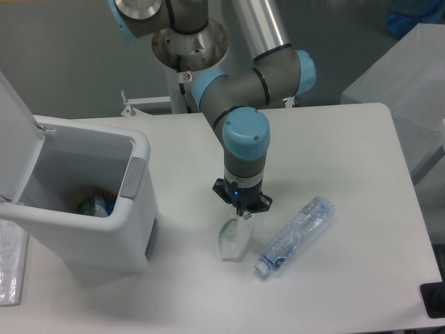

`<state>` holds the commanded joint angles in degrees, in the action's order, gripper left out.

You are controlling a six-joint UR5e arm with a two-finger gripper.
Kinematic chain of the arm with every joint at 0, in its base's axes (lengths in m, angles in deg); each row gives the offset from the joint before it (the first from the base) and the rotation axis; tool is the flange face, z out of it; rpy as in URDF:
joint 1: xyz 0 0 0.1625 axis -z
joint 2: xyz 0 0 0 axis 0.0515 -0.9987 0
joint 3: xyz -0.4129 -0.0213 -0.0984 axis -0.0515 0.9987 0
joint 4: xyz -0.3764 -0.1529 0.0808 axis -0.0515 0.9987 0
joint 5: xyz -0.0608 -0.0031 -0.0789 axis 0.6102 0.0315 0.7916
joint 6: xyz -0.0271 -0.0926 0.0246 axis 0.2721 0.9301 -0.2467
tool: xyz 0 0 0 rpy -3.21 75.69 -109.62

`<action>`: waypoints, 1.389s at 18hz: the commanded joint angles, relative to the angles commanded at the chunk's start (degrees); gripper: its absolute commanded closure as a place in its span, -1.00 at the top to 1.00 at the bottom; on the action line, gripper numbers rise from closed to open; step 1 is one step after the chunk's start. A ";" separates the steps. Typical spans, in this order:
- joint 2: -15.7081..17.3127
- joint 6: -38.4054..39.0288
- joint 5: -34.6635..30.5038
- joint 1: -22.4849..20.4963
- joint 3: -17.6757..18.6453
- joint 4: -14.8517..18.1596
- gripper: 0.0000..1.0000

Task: Place the trash in the trash can
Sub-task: 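Lower the gripper and close it on the plastic bag, then lift the bag and carry it over the white trash bin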

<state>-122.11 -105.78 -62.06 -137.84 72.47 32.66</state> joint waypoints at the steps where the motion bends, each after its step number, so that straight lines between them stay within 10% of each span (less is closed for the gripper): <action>1: 0.44 0.00 1.14 -0.35 -1.14 1.31 -1.00; 6: 4.74 1.22 9.66 -0.88 -9.13 8.70 -1.00; 15: 8.08 11.68 25.13 -1.06 -19.16 8.54 -1.00; 25: 19.33 17.49 32.79 3.15 -14.96 8.71 -1.00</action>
<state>-102.78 -88.29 -29.27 -134.69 57.51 41.37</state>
